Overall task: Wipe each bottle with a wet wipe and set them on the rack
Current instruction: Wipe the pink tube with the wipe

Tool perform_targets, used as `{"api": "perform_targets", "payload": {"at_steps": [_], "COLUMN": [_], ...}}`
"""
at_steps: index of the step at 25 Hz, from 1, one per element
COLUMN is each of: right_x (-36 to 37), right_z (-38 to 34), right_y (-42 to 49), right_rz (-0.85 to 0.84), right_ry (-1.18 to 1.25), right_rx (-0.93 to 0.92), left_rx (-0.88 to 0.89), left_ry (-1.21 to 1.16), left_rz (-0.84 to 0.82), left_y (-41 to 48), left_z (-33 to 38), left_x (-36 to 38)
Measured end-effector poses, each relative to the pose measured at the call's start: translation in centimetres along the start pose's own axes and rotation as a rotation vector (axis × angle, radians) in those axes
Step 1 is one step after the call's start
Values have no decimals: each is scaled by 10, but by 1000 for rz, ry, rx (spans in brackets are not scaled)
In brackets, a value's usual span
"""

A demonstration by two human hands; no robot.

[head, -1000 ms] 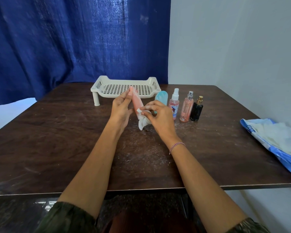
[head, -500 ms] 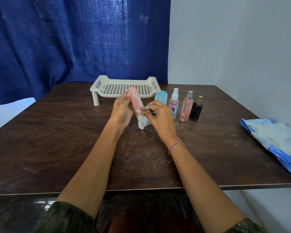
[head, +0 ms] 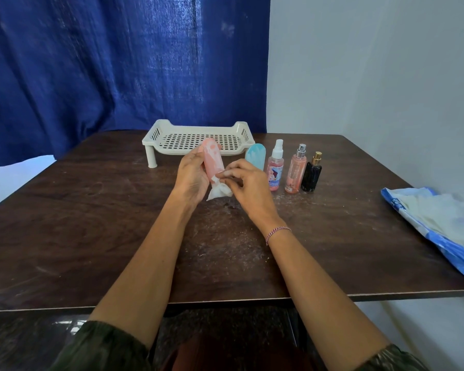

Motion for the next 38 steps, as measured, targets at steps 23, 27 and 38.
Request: {"api": "perform_targets", "payload": {"at_steps": [23, 27, 38], "right_x": [-3, -2, -8], "right_z": [-2, 3, 3], "right_y": [-1, 0, 1], "right_rz": [31, 26, 95], "right_ry": [55, 33, 65], "right_rx": [10, 19, 27], "left_rx": [20, 26, -1], "left_ry": [-62, -92, -73], "left_rz": [-29, 6, -100], "left_y": [-1, 1, -3], "left_z": [7, 8, 5], "left_x": [-1, -7, 2]}}
Point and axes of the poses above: each hand's wrist, its own y-axis towards the middle knuckle, its own x-axis out of the palm, z = x × y, the point moved 7 cm from there along y, towards the middle knuckle, and after that the axes turned 14 degrees about x, right-handed, at the moved point
